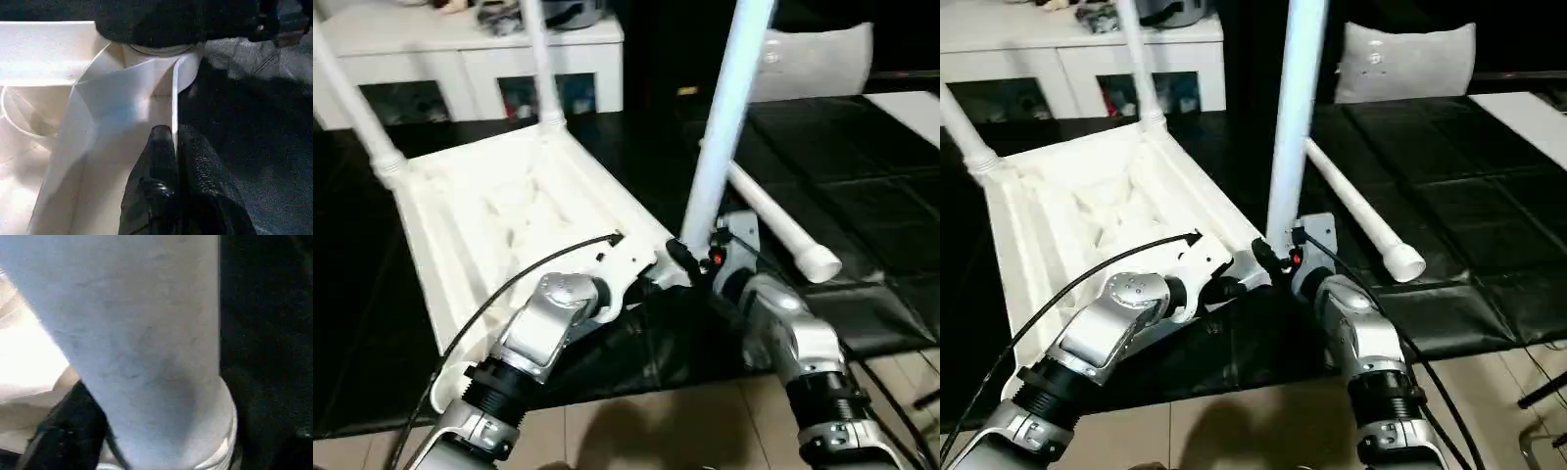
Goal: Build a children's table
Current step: Rotate leg to tighten
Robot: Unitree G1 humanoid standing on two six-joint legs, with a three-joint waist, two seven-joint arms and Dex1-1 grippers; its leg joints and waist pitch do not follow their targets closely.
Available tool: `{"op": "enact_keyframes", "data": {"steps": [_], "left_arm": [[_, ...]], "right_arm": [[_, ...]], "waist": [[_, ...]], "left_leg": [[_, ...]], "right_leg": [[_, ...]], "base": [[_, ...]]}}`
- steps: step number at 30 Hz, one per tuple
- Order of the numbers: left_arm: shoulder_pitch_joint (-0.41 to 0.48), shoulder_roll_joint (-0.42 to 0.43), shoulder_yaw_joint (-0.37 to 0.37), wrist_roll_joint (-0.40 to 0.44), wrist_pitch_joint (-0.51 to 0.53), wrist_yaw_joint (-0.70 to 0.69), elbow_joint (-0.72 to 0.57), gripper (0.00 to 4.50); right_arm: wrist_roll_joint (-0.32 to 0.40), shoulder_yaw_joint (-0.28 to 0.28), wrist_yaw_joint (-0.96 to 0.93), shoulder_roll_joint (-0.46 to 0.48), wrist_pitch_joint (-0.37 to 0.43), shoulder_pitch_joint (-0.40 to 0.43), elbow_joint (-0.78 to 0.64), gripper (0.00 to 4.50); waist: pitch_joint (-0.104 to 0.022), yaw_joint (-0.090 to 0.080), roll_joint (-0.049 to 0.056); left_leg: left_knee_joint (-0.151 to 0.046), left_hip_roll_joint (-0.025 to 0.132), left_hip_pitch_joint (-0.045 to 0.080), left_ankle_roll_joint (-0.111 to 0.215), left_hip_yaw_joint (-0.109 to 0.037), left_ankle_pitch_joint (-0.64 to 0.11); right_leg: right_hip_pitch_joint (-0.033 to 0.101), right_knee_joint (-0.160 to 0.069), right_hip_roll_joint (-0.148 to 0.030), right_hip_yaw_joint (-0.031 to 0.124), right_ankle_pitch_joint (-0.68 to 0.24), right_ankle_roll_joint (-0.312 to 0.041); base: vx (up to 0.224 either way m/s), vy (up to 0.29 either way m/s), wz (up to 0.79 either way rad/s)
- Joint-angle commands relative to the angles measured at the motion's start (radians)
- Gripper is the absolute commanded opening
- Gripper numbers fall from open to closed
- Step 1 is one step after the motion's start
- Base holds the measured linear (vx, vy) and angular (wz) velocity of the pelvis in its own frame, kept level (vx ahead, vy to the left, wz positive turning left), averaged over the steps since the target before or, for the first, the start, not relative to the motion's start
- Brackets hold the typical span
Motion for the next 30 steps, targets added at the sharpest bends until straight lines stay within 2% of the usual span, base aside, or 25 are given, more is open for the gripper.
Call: {"op": "enact_keyframes", "data": {"steps": [1,3,6,7,8,11,16,17,19,24,25,26,30], "left_arm": [[-0.009,0.006,0.019,-0.02,-0.037,-0.004,-0.035,0.0],[-0.008,0.02,0.012,-0.016,-0.06,-0.019,-0.03,0.0],[-0.005,0.065,0.001,-0.016,-0.107,-0.068,-0.012,0.0],[-0.004,0.069,0.001,-0.017,-0.11,-0.073,-0.011,0.0],[-0.004,0.103,-0.006,-0.018,-0.13,-0.116,-0.001,0.0],[-0.005,0.136,-0.018,-0.016,-0.16,-0.163,0.008,0.0],[-0.002,0.218,-0.057,-0.02,-0.257,-0.295,0.027,0.0],[-0.002,0.234,-0.064,-0.023,-0.281,-0.324,0.035,0.0],[0.003,0.252,-0.071,-0.038,-0.323,-0.377,0.036,0.0],[0.006,0.287,-0.089,-0.064,-0.345,-0.476,0.023,0.0],[0.004,0.292,-0.092,-0.067,-0.348,-0.49,0.024,0.0],[-0.002,0.304,-0.102,-0.069,-0.357,-0.525,0.029,0.0],[-0.01,0.319,-0.114,-0.073,-0.371,-0.574,0.039,0.0]], "right_arm": [[0.014,0.008,0.074,-0.038,-0.013,0.02,-0.014,3.89],[0.019,0.01,0.115,-0.058,-0.021,0.022,-0.02,4.12],[0.029,0.028,0.251,-0.13,-0.038,0.034,-0.053,4.22],[0.032,0.029,0.262,-0.136,-0.037,0.035,-0.057,4.43],[0.054,0.038,0.343,-0.179,-0.026,0.044,-0.093,4.43],[0.067,0.05,0.404,-0.214,-0.021,0.049,-0.119,4.43],[0.089,0.083,0.537,-0.275,-0.004,0.057,-0.155,4.43],[0.091,0.091,0.567,-0.286,-0.003,0.059,-0.162,4.17],[0.091,0.097,0.581,-0.29,0.008,0.055,-0.157,4.09],[0.086,0.124,0.621,-0.306,0.029,0.052,-0.158,3.66],[0.087,0.129,0.629,-0.309,0.031,0.053,-0.16,3.61],[0.095,0.144,0.655,-0.315,0.048,0.059,-0.171,3.42],[0.107,0.158,0.687,-0.32,0.069,0.067,-0.185,3.12]], "waist": [[-0.073,0.007,-0.011],[-0.072,0.013,-0.012],[-0.07,0.013,-0.014],[-0.07,0.015,-0.013],[-0.069,0.015,-0.012],[-0.068,0.016,-0.013],[-0.069,0.02,-0.011],[-0.07,0.024,-0.012],[-0.07,0.032,-0.009],[-0.071,0.046,-0.007],[-0.071,0.05,-0.007],[-0.07,0.055,-0.012],[-0.07,0.061,-0.009]], "left_leg": [[-0.067,0.05,0.003,0.048,-0.018,-0.198],[-0.067,0.048,0.0,0.059,-0.018,-0.189],[-0.067,0.049,-0.001,0.064,-0.019,-0.2],[-0.067,0.05,0.001,0.064,-0.019,-0.205],[-0.068,0.05,0.002,0.065,-0.019,-0.21],[-0.069,0.051,0.006,0.066,-0.021,-0.227],[-0.069,0.054,0.006,0.065,-0.021,-0.225],[-0.069,0.056,0.008,0.066,-0.019,-0.221],[-0.069,0.057,0.011,0.062,-0.019,-0.22],[-0.071,0.061,0.013,0.048,-0.018,-0.219],[-0.07,0.061,0.013,0.046,-0.017,-0.223],[-0.071,0.061,0.013,0.046,-0.017,-0.223],[-0.073,0.063,0.015,0.038,-0.018,-0.239]], "right_leg": [[0.056,-0.077,-0.068,0.052,-0.277,-0.162],[0.058,-0.078,-0.069,0.052,-0.284,-0.161],[0.059,-0.081,-0.068,0.05,-0.321,-0.151],[0.058,-0.083,-0.068,0.05,-0.329,-0.146],[0.057,-0.084,-0.068,0.05,-0.342,-0.143],[0.054,-0.087,-0.067,0.049,-0.375,-0.132],[0.052,-0.083,-0.068,0.051,-0.351,-0.149],[0.051,-0.081,-0.069,0.053,-0.336,-0.157],[0.048,-0.079,-0.07,0.053,-0.335,-0.166],[0.049,-0.071,-0.07,0.055,-0.305,-0.18],[0.048,-0.072,-0.07,0.056,-0.307,-0.181],[0.049,-0.072,-0.073,0.056,-0.317,-0.178],[0.047,-0.075,-0.074,0.057,-0.348,-0.167]], "base": [[0.0,0.0,0.0],[0.0,0.0,0.0],[0.0,0.0,0.0],[0.0,0.0,0.0],[0.0,0.0,0.0],[0.0,0.0,0.0],[0.0,0.0,0.0],[0.0,0.0,0.0],[0.0,0.0,0.0],[0.0,0.0,0.0],[0.0,0.0,0.0],[0.0,0.0,0.0],[0.0,0.0,0.0]]}}
